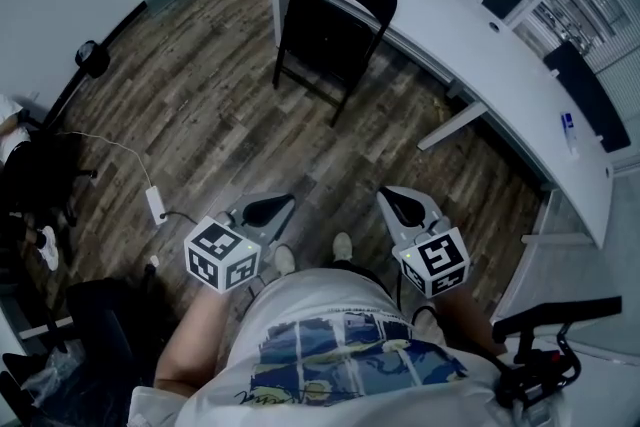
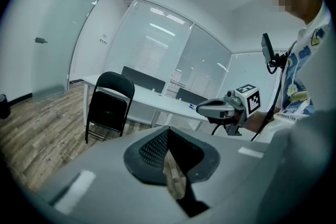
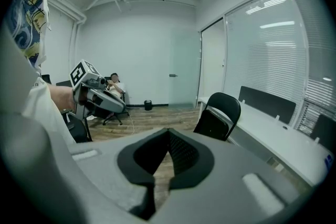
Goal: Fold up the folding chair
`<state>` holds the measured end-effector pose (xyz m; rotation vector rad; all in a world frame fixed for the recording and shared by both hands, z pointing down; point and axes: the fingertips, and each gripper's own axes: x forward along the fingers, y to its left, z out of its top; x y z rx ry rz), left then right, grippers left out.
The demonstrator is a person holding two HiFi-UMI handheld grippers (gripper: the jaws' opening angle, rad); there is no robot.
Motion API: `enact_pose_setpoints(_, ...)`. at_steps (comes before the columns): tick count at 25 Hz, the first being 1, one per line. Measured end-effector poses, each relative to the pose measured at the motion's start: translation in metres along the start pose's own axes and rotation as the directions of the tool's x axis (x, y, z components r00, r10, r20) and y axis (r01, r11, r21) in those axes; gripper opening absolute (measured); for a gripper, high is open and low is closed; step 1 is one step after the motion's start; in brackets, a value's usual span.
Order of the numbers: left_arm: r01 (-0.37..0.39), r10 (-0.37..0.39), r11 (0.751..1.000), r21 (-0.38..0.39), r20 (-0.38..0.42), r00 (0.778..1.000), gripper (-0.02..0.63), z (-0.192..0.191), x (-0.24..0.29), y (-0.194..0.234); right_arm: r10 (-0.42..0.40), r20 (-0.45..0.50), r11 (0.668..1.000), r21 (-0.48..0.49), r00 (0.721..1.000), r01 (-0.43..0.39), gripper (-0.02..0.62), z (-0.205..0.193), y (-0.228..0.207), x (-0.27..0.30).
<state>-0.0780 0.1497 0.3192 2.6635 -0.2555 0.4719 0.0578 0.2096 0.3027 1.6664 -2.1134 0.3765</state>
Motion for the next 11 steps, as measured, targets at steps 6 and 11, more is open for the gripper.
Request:
enact_pose_setpoints(6,-0.007,0.007,1.000,-0.001,0.006,1.000,0.006,-0.0040,0.0002,-0.0038,0.009,0.000,1.000,-0.008,1.000,-0.009,0.003,-0.0042,0.0018,-0.0024)
enact_pose_setpoints(11,-0.014,0.014,1.000,-0.006,0.003,1.000,0.006,-0.0100,-0.0031,-0.0069,0.016,-0.001,1.000,-0.014,1.000,-0.016,0.003,-0.0075,0.0041,-0.0041)
